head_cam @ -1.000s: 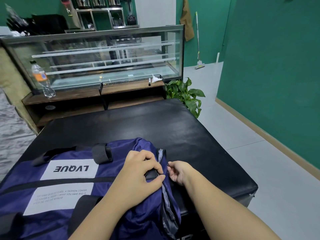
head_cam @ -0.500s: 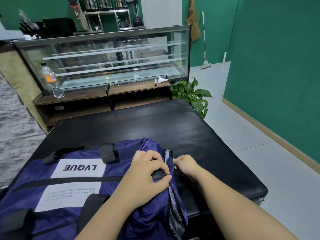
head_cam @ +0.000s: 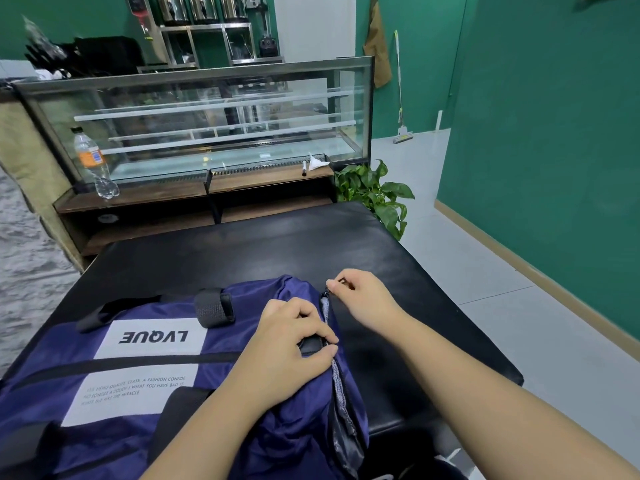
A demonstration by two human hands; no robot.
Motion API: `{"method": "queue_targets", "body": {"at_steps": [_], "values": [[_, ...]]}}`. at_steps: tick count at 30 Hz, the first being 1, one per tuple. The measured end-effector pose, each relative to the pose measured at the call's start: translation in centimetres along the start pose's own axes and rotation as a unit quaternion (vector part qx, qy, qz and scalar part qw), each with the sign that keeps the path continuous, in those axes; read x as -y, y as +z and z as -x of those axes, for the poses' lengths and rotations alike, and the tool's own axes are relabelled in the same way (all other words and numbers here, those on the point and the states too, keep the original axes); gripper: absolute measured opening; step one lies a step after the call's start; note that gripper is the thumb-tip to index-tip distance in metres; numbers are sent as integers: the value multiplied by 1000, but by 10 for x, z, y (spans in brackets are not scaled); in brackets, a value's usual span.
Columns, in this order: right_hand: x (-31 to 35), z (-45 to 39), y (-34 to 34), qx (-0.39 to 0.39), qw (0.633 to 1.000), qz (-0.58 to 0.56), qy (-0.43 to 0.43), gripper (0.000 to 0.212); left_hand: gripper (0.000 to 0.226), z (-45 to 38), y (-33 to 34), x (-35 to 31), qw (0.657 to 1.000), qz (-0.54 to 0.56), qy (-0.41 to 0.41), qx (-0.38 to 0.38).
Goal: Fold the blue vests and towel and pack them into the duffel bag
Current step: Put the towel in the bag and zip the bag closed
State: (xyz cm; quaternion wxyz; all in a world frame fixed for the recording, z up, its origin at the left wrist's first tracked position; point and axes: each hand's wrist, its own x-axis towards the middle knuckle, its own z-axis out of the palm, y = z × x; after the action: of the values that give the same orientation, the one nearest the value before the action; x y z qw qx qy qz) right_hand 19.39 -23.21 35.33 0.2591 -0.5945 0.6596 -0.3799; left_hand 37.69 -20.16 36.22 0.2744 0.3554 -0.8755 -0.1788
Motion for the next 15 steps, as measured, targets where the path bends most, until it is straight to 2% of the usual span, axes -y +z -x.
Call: {"method": "queue_targets", "body": {"at_steps": [3, 8, 15], "values": [[9, 8, -3, -3, 1000, 14, -19, 25, 23, -1, -1, -2, 1000, 3, -3, 4], [14, 28, -4, -28, 999, 1, -31, 23, 37, -5, -4, -2, 1000, -10, -14, 14], [10, 52, -4, -58, 994, 28, -87, 18, 22, -13, -6, 0, 998, 27, -52, 1]]}}
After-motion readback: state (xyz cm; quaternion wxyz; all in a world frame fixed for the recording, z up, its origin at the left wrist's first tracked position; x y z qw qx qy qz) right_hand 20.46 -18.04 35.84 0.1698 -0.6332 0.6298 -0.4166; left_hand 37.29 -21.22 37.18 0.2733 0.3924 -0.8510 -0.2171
